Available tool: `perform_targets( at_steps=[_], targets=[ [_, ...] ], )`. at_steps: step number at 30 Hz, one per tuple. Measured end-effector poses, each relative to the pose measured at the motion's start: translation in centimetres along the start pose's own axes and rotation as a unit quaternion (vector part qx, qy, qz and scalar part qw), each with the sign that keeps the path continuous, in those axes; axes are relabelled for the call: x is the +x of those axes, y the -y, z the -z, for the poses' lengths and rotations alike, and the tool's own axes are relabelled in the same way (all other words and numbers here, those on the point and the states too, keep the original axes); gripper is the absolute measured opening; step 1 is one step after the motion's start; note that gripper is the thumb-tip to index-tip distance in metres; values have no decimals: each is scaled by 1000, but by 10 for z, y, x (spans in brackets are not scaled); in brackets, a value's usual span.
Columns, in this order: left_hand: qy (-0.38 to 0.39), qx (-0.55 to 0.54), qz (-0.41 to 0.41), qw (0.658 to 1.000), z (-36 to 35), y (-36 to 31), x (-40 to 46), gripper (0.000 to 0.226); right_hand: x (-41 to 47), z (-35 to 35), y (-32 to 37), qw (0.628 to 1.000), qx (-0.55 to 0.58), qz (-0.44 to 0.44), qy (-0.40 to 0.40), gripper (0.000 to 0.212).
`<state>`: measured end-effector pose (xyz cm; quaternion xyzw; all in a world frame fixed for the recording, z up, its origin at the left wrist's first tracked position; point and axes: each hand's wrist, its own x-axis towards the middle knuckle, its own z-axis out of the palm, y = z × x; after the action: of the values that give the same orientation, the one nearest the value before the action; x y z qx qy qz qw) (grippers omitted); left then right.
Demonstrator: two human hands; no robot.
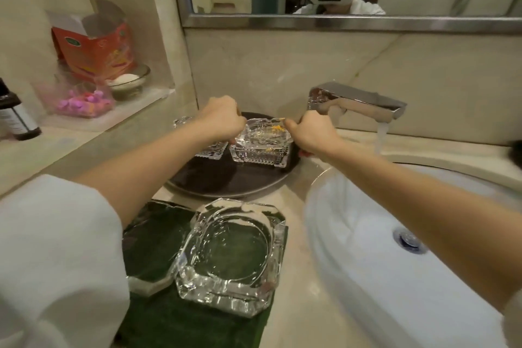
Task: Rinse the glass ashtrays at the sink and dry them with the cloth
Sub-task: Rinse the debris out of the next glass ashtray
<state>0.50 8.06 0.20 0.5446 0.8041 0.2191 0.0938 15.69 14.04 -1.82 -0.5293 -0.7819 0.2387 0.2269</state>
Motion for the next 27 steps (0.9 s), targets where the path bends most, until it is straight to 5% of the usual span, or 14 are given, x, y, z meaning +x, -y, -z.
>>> perform_targets(
  at_steps=[8, 19, 27],
  targets=[
    [8, 93, 13, 996, -10, -10, 8, 24, 8, -5, 2, 985, 140, -81, 64, 33],
    [10, -134, 47, 990, 3, -17, -19, 33, -15, 20, 2, 996, 69, 57, -14, 39],
    [158, -219, 16, 963, 19, -48, -74, 25, -74, 64, -30, 989, 94, 114, -19, 19]
  ],
)
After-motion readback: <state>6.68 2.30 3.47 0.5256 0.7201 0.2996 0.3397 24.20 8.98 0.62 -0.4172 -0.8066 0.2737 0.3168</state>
